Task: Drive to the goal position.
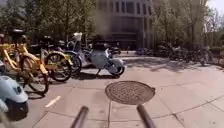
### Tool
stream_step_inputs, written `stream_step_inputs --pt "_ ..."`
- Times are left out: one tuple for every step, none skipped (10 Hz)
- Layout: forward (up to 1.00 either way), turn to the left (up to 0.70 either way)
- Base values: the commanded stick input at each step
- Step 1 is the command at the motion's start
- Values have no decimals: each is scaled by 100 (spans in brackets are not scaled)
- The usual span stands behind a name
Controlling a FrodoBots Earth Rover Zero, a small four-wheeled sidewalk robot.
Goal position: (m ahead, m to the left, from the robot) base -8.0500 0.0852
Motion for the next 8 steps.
stream_step_inputs --pt "0 -69" --pt "0 -70" --pt "0 -70" --pt "0 -70" --pt "0 -70" --pt "0 -70" --pt "0 -70" --pt "0 -70"
